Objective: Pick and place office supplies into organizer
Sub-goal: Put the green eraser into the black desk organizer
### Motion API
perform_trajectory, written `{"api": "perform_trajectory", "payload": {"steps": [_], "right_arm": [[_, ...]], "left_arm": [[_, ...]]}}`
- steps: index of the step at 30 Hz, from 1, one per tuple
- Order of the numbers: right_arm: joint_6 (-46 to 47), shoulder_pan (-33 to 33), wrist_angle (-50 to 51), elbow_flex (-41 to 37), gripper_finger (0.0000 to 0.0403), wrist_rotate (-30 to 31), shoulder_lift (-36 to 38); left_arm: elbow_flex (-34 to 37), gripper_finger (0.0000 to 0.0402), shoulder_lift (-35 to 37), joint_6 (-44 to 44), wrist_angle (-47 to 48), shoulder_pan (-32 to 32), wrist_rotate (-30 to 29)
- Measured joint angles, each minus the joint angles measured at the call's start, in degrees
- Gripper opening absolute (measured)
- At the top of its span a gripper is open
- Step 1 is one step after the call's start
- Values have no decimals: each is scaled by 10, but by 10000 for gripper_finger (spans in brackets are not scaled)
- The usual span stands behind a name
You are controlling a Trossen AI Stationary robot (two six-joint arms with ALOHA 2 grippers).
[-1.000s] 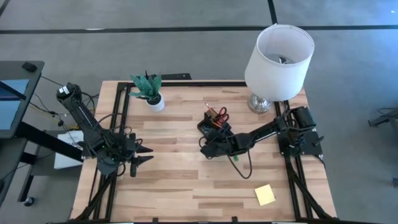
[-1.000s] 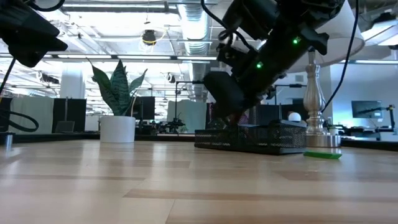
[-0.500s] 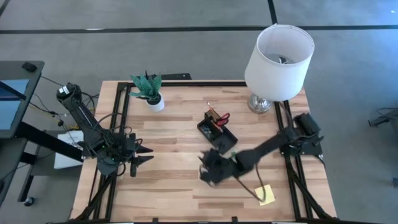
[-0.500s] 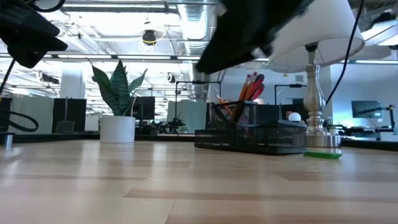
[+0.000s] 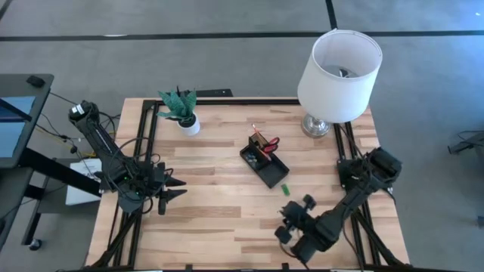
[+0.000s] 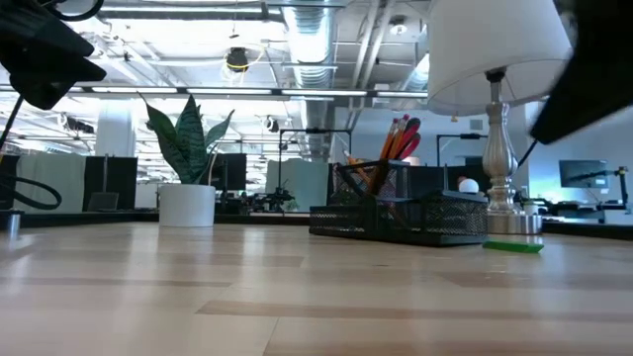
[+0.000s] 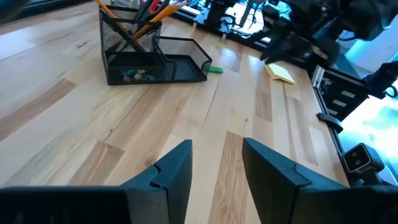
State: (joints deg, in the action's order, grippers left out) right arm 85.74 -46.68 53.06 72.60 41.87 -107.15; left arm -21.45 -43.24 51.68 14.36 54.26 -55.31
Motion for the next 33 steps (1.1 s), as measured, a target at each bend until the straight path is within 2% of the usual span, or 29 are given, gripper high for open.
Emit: {"api": "perform_trajectory", "payload": {"steps": [2,4,9,12,14,23,29,33], "right_arm": [[50,-10,37,-2,56,-5,0],[61,-12,25,-15,54,-19,0],[-19,2,-22,-35,56,-42,0],[-63,31,-15,-35,61,-102,0],[-52,47,6,-35,66,-140,0],[-36,105,12,-34,114,-146,-22],[-34,103,15,-35,164,-148,-55],[25,102,36,-35,180,-137,-66]], "left_arm": [[0,137,0,0,-1,0,0],[0,137,0,1,-1,0,0],[0,137,0,1,-2,0,0],[0,137,0,12,-2,0,0],[0,137,0,20,-2,0,0],[0,137,0,24,-1,0,6],[0,137,0,24,1,0,7],[0,137,0,24,1,0,8]]}}
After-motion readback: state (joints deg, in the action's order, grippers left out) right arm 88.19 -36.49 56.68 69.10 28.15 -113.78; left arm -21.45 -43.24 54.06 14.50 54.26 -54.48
